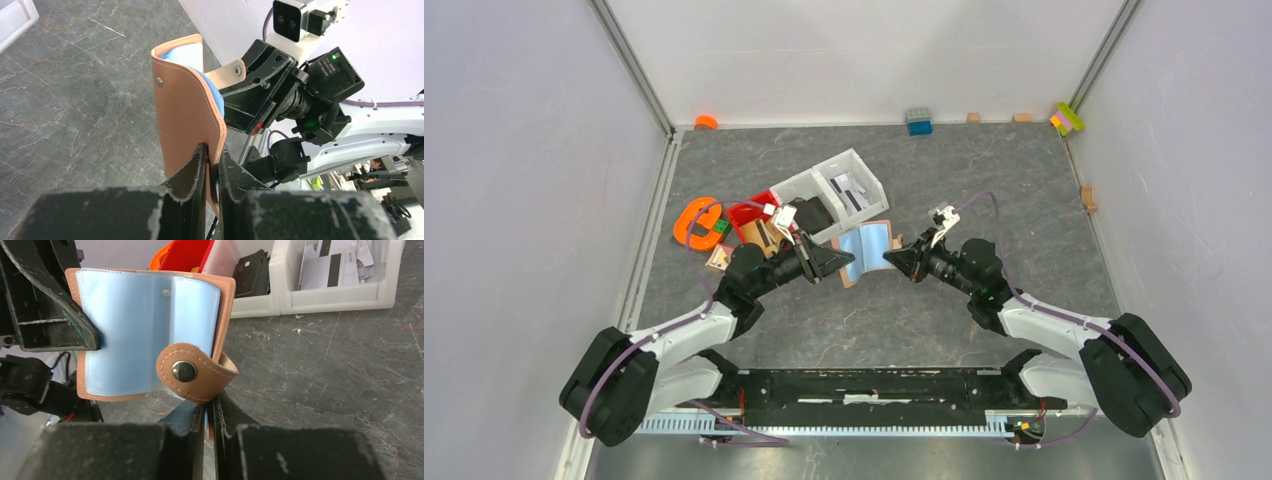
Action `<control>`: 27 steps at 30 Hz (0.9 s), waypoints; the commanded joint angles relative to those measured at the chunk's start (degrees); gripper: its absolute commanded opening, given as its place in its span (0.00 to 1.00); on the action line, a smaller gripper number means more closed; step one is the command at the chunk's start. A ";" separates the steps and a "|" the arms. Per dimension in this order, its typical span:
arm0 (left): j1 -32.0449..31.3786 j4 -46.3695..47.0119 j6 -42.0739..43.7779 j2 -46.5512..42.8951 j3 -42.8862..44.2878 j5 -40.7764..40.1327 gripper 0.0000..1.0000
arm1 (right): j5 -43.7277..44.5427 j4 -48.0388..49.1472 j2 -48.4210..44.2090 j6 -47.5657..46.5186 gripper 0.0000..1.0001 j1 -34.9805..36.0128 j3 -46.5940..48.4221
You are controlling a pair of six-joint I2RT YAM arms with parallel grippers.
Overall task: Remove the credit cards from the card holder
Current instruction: Close the card holder at the center of the board.
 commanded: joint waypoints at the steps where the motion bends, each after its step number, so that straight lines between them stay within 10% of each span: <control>1: -0.42 5.76 -2.85 2.02 3.42 5.53 0.02 | 3.60 -6.89 0.32 -6.23 0.11 3.07 4.91; 17: -1.97 10.14 -5.96 9.48 6.24 10.37 0.02 | 9.55 -14.56 4.42 -8.68 0.12 5.35 9.23; 23: -1.88 -20.55 4.28 6.73 10.51 -7.64 0.02 | 14.32 -16.11 1.46 -8.90 0.23 5.35 8.22; 27: -1.88 -25.09 6.13 9.69 13.47 -7.60 0.02 | 14.81 -16.33 2.01 -8.61 0.27 5.35 8.28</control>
